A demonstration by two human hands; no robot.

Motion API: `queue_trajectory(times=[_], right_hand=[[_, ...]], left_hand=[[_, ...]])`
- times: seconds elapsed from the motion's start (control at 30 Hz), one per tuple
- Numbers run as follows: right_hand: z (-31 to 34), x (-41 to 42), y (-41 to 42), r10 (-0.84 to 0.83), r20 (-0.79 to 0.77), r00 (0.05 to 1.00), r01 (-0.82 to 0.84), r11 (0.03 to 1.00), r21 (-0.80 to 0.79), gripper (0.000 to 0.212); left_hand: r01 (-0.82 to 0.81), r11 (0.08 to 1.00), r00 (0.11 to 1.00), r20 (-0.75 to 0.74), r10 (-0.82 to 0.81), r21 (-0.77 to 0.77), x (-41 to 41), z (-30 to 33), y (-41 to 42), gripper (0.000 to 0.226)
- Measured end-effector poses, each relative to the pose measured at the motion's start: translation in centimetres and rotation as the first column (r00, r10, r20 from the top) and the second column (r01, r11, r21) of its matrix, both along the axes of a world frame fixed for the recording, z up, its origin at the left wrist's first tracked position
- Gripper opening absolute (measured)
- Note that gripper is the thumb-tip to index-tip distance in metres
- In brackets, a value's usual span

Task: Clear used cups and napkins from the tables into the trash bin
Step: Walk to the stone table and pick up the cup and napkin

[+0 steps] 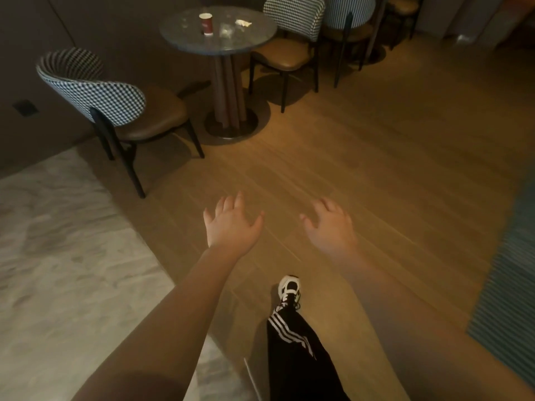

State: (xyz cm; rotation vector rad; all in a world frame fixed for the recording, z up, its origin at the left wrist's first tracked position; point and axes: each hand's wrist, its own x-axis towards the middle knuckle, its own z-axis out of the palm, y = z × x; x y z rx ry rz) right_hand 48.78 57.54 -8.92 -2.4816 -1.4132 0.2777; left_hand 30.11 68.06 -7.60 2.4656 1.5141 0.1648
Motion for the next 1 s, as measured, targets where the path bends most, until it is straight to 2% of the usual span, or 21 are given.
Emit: queue_trajectory(times=[0.13,0.4,0.7,0.9,1.0], right_hand=[[-0.2,8.3,11.7,0.036,-0.029,0.999,-0.035,0.999,0.006,0.06],[3.4,21.8,31.6,0.102,-0.053,0.993,-0.104,0.994,-0.033,0.061],[3.0,32.6,51.7,0.139,-0.04,0.989,-0.138,0.99,0.015,0.057],[2.0,40.4,70.2,0.17,-0.022,0.985,-0.169,0.985,0.04,0.06],[3.1,43.8,79.7,0.194,0.044,0.98,-0.196,0.979,0.055,0.059]], left_hand=[[-0.025,1.0,1.0,0.01,0.024,0.004,8.1,0.2,10.5,0.074],[-0.076,0.997,0.996,0.044,0.076,-0.006,21.4,3.6,28.6,0.071],[-0.165,0.986,0.984,0.068,0.166,-0.014,31.5,2.1,48.1,0.072],[-0.18,0.984,0.977,0.118,0.179,-0.005,37.7,0.8,65.8,0.071],[-0.216,0.976,0.969,0.117,0.216,-0.014,40.2,1.8,74.7,0.07]])
